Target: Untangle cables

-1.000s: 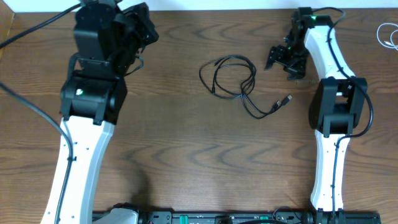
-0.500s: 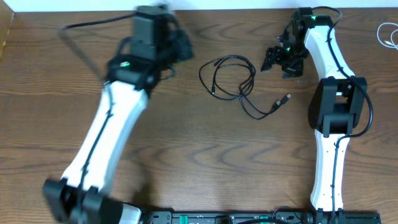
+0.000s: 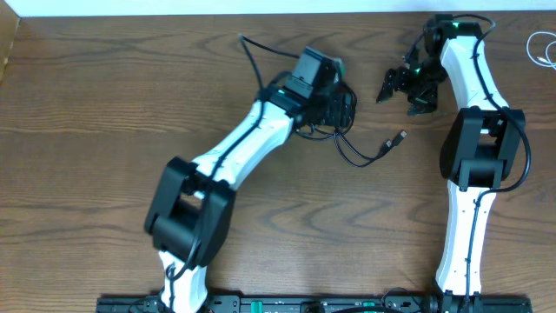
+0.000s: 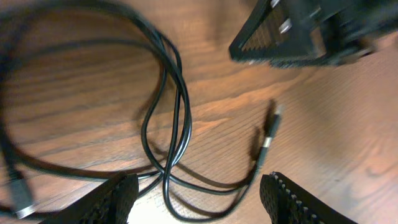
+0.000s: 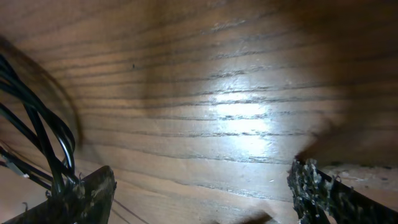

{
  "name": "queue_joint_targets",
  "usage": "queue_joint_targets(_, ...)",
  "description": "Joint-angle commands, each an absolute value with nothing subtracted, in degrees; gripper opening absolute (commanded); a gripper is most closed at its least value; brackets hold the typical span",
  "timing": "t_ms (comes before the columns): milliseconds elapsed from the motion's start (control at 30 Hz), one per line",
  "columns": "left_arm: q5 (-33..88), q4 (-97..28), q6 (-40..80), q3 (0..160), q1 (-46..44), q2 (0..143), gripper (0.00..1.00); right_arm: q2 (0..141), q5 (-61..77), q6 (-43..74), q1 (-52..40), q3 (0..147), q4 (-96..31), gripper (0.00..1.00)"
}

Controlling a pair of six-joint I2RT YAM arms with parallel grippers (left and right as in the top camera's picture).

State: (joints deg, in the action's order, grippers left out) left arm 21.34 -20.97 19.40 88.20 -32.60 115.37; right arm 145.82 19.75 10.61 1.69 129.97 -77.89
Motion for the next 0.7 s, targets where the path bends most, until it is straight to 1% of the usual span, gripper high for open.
queue_joint_targets(0,22.06,-20.23,18.22,88.36,-33.39,118.43,0.68,144.92,20.27,9.1,1.39,129.73,-78.15,0.86)
queue_joint_targets(67,21.87,-19.94,18.22,88.36,-33.82,119.66,0.67,144.92,20.27,9.1,1.39,129.73,-78.19,0.86)
queue_joint_targets(133,21.02,-20.01,18.24,88.36,-34.17,120.68,0.62,144.92,20.27,9.1,1.39,129.73,-78.22,0.86)
queue_joint_targets(200,19.44,-20.03,18.24,88.36,-34.5,121.56,0.61,144.92,20.27,9.1,1.39,129.73,-78.24,0.86)
queue_joint_targets(367,15.97,-19.97,18.28,88.36,-34.48,123.31,0.53,144.92,20.27,9.08,1.34,129.73,-78.48,0.87)
queue_joint_targets(467,15.81,-20.05,19.33,88.36,-34.48,124.53,0.48,144.92,20.18,8.84,1.08,129.73,-78.48,0.87)
queue_joint_targets(500,15.84,-20.03,20.32,88.33,-34.48,124.97,0.45,144.92,20.08,8.84,1.04,129.73,-78.46,0.87)
queue_joint_targets(533,15.84,-20.03,22.02,88.31,-34.48,125.45,0.41,144.92,20.08,8.67,0.97,129.73,-78.46,0.87)
queue_joint_targets(667,15.79,-19.97,22.35,88.31,-34.39,125.69,0.19,144.92,20.08,8.45,0.73,129.73,-78.48,0.87)
